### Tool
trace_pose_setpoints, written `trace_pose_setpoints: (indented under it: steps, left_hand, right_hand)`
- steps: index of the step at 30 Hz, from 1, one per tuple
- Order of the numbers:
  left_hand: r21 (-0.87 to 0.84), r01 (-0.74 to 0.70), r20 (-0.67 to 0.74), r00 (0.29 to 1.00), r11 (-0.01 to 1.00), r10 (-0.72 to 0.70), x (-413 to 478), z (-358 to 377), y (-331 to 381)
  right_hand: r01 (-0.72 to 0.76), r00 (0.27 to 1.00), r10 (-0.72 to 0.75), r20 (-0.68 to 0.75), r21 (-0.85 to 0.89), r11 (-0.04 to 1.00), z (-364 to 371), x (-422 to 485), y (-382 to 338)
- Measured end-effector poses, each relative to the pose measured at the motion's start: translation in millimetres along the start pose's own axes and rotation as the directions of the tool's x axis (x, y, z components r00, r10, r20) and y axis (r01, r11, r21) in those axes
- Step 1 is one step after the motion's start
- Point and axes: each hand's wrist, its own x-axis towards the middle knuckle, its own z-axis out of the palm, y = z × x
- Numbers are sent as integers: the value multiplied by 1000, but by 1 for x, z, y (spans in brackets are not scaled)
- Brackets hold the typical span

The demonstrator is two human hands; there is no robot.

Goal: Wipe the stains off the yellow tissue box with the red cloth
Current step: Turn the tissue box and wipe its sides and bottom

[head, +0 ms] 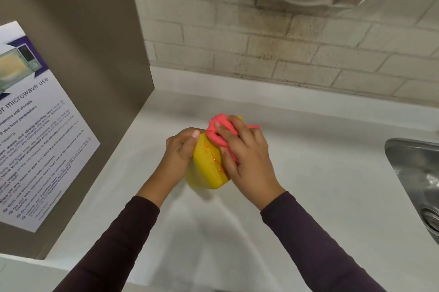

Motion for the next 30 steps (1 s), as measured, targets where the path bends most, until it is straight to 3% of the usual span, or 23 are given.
trace_pose_setpoints:
  steps: [3, 5, 10, 13, 20, 26, 30]
  left_hand:
    - [-17, -19, -2, 1000, 1000, 19, -1, 0, 2]
    - [10, -10, 2, 1000, 1000, 10, -1, 0, 1]
    - [35, 32, -17, 999, 999, -31, 1, 0, -3]
    - [30, 53, -11, 999, 998, -52, 0, 1, -5]
    - [-42, -1, -6, 1000, 999, 0, 0, 0, 2]
    - [40, 26, 0, 1000, 999, -26, 0, 3, -4]
    - [-48, 87, -26, 996, 995, -88, 2, 1, -1]
  right_hand:
    - [172, 982, -171, 81, 2, 985, -5, -10, 12]
    - [211, 970, -209, 121, 1, 978, -11, -15, 25]
    - [-3, 998, -2, 60, 90, 996, -11, -4, 22]
    - [7, 998, -14, 66, 99, 995, -3, 4, 3]
    - [183, 960, -202, 192, 114, 977, -11, -8, 8]
    - [36, 999, -43, 25, 242, 970, -15, 6, 14]
    - [70, 995, -85, 47, 250, 966, -5, 7, 0]
